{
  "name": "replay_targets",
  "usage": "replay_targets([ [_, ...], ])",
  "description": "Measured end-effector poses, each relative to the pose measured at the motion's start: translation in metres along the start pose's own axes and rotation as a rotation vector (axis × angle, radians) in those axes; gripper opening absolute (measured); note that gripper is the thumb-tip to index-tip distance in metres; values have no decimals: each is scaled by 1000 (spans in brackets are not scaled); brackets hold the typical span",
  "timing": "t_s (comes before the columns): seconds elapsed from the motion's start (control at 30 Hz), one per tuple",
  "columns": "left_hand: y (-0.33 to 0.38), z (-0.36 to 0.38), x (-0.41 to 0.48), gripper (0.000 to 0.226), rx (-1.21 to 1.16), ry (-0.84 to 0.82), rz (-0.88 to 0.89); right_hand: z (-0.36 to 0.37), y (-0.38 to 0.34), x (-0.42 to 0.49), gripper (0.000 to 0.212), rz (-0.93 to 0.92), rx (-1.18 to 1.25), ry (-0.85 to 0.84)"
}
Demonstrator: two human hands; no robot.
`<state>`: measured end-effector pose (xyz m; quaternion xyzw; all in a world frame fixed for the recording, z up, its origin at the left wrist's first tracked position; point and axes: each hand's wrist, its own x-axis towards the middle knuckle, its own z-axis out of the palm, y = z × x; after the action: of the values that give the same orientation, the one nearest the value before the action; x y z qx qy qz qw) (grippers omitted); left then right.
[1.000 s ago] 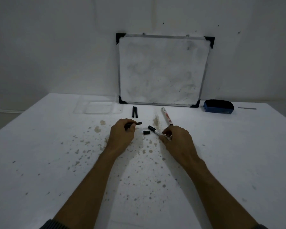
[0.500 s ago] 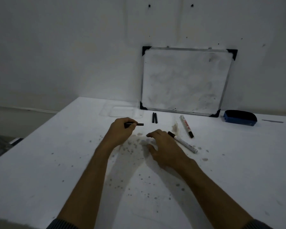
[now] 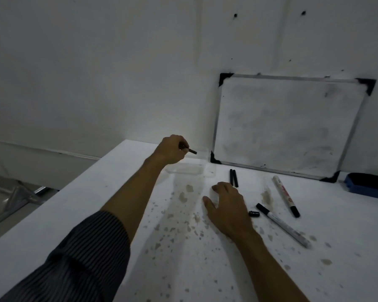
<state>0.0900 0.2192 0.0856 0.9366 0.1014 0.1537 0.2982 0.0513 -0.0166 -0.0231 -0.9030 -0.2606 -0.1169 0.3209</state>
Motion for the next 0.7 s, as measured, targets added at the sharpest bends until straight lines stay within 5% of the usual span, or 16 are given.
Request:
replay_targets([
  [0.27,-17,19,48,26,190,-264,-102,6,8,7,36,-6,43,75],
  [0.47,-6,6,22,27,51,-123,-9,-4,1,3,33,19,98,44],
  [0.7,50,37,-88,32,-217,2,205,-59,-13,-8,22,270,480,-61],
])
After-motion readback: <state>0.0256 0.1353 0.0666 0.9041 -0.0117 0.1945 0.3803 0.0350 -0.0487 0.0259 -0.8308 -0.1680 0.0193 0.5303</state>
